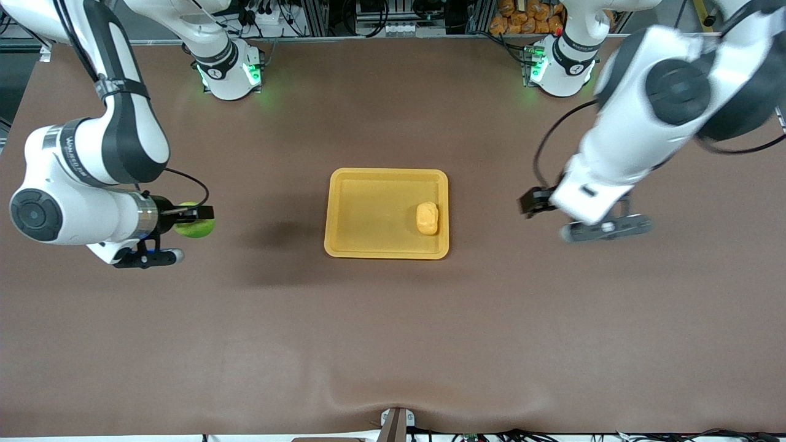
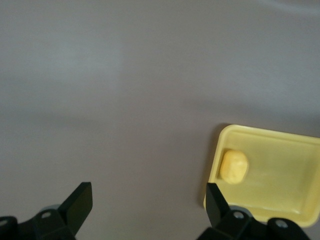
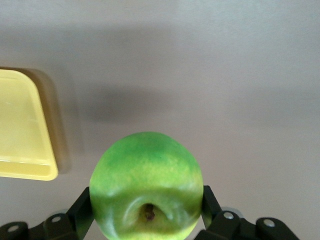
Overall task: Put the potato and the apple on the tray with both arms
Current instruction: 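Release the potato and lift the left gripper while the right gripper lifts the apple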
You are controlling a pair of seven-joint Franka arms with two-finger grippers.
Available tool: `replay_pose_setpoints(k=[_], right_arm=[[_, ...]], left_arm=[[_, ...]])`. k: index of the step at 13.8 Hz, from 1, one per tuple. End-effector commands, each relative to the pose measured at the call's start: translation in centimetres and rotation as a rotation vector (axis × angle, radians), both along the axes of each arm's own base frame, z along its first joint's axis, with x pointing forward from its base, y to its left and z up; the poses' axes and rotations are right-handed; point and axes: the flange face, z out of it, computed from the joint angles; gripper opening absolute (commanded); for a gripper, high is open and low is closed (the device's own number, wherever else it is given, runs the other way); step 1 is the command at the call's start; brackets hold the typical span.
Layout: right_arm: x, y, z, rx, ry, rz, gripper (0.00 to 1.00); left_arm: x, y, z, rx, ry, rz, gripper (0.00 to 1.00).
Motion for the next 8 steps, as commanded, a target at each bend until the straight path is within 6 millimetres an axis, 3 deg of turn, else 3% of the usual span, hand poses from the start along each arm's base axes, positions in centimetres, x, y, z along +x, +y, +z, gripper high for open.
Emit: replay_pose_setpoints(k=[1, 5, 8], right_arm=[[-0.3, 3.0, 0.8, 0.005, -0.005, -0.039, 0.00], [-1.1, 9.5, -0.2, -0.030, -0.035, -0.082, 0.00], [-1.9, 14.1, -2.5, -0.059, -0.036, -0.105, 0.00]], left_arm=[[-2.1, 4.5, 3.7, 0.019, 0.023, 0.032, 1.00], [-3.5, 8.8, 6.5, 0.038, 0.037, -0.018, 1.00], [-4.3, 10.5, 7.6, 0.046, 0.046, -0.056, 1.00]])
